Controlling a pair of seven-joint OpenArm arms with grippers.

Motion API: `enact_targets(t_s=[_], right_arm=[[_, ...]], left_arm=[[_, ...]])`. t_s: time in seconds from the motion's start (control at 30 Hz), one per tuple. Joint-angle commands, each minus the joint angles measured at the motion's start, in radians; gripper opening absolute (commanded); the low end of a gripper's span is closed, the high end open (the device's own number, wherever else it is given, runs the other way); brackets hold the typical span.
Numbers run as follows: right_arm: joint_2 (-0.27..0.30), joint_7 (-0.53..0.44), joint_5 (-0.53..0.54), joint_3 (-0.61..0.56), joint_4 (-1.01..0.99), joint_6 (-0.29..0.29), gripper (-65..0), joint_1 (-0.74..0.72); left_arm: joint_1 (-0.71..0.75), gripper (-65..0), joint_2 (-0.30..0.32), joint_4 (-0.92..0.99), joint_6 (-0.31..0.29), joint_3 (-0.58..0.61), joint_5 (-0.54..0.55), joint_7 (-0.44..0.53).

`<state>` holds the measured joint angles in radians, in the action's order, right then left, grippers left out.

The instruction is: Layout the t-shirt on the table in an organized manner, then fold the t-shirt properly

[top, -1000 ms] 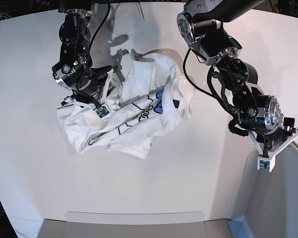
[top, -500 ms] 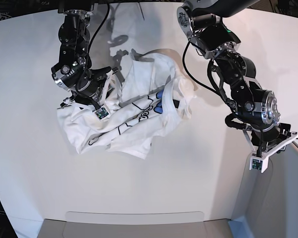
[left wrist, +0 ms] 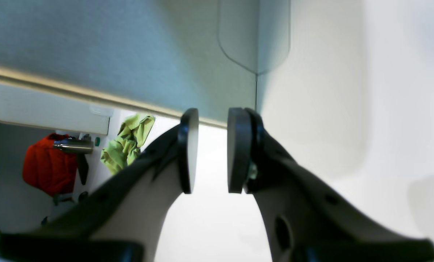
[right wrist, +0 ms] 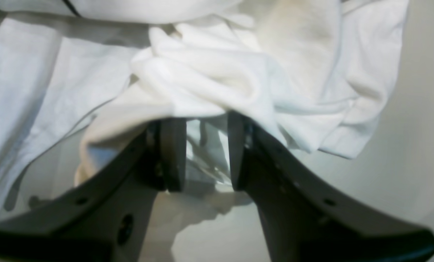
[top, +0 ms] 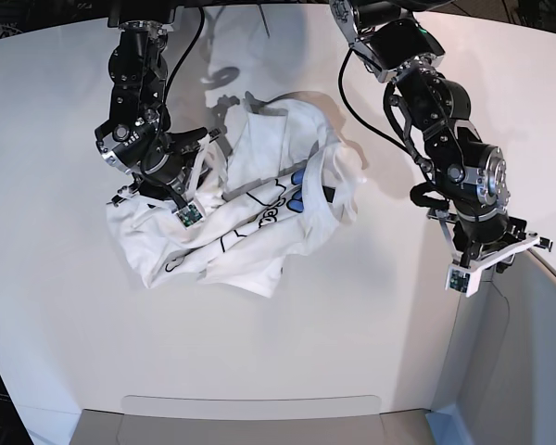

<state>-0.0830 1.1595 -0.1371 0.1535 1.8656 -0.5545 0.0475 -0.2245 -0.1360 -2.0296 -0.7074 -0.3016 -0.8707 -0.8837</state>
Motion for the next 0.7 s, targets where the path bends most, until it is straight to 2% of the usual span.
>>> enact_targets(t_s=[0.0,0.23,0.4,0.53,0.67], right_arm=[[0.001,-0.016,0.003,-0.002,0.021,0.0,-45.3,-0.018],[0.001,-0.022,0.006,-0.001,0.075,-0.003,-45.3,-0.018],[-0.001,-0.023,0.011,-0.007,0.153,-0.003,-45.3,-0.018],[0.001,-0.023,0.006,-0.032,0.173,-0.003,-45.3,-0.011],[0.001,-0.023,0.006,-0.032,0.179,-0.003,-45.3,0.002]], left_arm=[[-0.006,-52.0,0.0,-0.016,0.009,-0.003,-0.006,0.025],[-0.052,-52.0,0.0,-0.018,0.009,-0.195,0.011,0.047],[-0.086,-52.1,0.0,-0.018,0.009,-0.407,0.029,0.126],[-0.088,-52.1,0.0,-0.018,0.009,-0.508,0.029,0.163],[-0.088,-52.1,0.0,-0.018,0.009,-0.601,0.029,0.266]])
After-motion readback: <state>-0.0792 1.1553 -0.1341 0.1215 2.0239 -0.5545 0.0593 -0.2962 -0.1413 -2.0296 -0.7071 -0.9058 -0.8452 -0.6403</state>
